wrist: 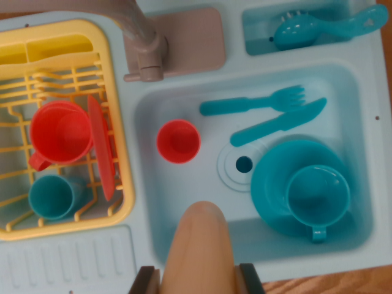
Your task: Pick detergent from the sink
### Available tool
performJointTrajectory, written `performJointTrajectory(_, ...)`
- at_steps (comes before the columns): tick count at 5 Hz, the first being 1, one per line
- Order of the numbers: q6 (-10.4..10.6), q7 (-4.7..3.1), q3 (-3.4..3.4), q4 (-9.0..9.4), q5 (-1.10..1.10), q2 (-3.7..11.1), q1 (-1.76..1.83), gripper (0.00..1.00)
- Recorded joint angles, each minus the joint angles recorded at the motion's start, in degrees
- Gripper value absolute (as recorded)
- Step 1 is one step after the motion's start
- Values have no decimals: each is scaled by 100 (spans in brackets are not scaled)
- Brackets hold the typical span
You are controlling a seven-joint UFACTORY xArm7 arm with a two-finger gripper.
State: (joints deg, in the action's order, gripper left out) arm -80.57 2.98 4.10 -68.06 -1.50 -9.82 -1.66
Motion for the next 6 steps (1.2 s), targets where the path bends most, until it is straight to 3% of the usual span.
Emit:
performJointTrajectory(3, -213, 13, -1, -143, 10, -70, 0, 100)
performJointTrajectory(6, -256, 16, -1, -172, 12, -84, 0, 100)
